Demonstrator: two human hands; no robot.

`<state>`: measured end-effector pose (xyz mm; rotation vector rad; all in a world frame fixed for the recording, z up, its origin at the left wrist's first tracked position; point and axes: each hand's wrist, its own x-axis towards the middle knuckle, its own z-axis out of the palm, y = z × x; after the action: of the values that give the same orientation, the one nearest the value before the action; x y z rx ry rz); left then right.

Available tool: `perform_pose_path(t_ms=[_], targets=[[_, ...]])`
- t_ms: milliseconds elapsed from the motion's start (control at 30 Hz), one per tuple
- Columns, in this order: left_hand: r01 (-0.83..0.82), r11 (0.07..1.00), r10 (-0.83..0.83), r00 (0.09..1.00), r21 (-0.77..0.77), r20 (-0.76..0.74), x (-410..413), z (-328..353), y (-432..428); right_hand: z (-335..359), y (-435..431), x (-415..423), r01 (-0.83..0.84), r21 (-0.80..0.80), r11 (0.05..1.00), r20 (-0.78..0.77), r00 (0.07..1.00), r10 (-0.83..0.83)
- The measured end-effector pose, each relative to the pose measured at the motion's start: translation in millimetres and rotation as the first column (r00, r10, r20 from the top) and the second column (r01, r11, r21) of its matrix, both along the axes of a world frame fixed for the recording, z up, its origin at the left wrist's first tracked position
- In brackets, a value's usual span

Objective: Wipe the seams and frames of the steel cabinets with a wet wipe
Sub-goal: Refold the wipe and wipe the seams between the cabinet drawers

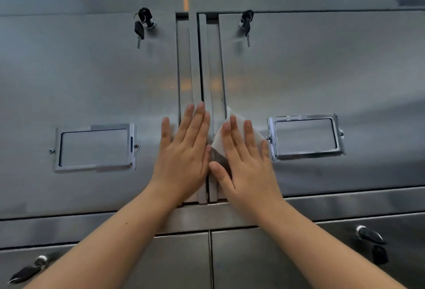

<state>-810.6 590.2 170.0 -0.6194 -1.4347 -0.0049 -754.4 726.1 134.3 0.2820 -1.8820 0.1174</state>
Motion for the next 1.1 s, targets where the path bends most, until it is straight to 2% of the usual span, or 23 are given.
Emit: perform_pose_path(t_ms=[133,300,400,600,833,967,1100], targets=[[-0.04,0.999,0.04,0.999,0.024,0.004,-3.5,6.8,0.2,13.6,4.4,0.2,-0.039,0.084,0.996,0.129,0.991,0.028],[-0.022,0.999,0.022,1.0,-0.026,-0.009,-5.9,12.7,-7.8,36.1,2.1,-10.6,0.025,0.191,0.981,0.061,0.997,-0.038],[0.012,0.999,-0.013,1.0,-0.031,-0.017,-6.4,22.8,-10.0,59.1,-3.3,-11.9,0.103,0.215,0.971,0.092,0.988,-0.126],[0.093,0.996,-0.093,0.995,0.0,-0.022,-8.0,53.9,-9.8,112.8,-15.8,-7.3,0.185,0.16,0.97,0.147,0.967,-0.209],[0.12,0.992,-0.119,0.992,0.042,-0.041,-12.1,91.8,-12.0,154.5,-19.0,-16.4,0.205,0.113,0.972,0.065,0.975,-0.213],[0.096,0.994,-0.09,0.99,0.052,-0.11,-15.7,92.1,-11.2,175.2,-21.0,-17.4,0.231,0.101,0.968,0.05,0.97,-0.237],[0.092,0.993,-0.083,0.99,0.078,-0.112,-17.1,90.6,-12.6,194.2,-25.2,-19.0,0.251,0.059,0.966,0.045,0.966,-0.253]])
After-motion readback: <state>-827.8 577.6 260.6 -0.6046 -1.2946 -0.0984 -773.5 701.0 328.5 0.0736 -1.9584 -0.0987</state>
